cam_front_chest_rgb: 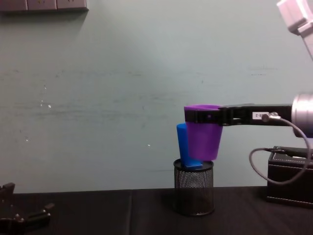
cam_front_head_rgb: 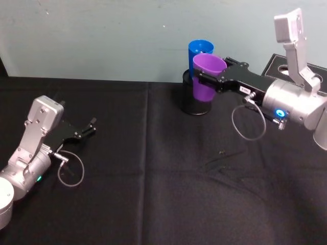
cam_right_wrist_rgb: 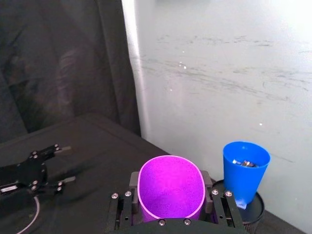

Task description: Pick up one cup with a gripper and tap it against the other cup.

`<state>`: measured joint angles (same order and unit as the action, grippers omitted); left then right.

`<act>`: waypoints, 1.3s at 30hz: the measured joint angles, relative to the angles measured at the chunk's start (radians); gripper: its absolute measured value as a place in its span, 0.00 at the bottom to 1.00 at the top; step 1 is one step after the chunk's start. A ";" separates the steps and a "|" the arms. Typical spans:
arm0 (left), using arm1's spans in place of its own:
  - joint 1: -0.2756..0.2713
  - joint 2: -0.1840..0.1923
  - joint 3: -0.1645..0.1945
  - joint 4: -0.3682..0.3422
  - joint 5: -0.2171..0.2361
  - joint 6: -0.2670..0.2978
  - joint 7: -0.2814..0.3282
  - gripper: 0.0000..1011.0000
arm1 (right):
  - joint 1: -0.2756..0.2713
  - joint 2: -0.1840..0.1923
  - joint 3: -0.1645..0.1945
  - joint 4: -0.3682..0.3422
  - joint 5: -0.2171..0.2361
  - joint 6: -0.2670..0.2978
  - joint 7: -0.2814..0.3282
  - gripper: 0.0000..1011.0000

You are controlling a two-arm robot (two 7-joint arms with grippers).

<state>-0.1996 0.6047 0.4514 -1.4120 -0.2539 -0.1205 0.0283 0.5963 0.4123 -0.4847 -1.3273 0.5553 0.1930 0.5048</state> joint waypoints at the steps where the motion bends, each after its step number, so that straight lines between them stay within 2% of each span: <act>1: 0.000 0.000 0.000 0.000 0.000 0.000 0.000 0.99 | 0.007 -0.004 -0.002 0.009 -0.002 -0.001 0.000 0.71; 5: 0.000 0.000 0.000 0.000 0.000 0.000 0.000 0.99 | 0.038 -0.026 -0.010 0.055 -0.013 -0.007 -0.001 0.71; 16: 0.000 0.000 0.000 0.000 0.000 0.000 0.000 0.99 | 0.082 -0.059 -0.016 0.136 -0.038 -0.004 -0.013 0.71; 39: 0.000 0.000 0.000 0.000 0.000 0.000 0.000 0.99 | 0.161 -0.126 0.002 0.297 -0.084 -0.046 0.003 0.71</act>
<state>-0.1995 0.6047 0.4514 -1.4120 -0.2539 -0.1205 0.0283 0.7572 0.2865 -0.4831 -1.0306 0.4716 0.1466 0.5078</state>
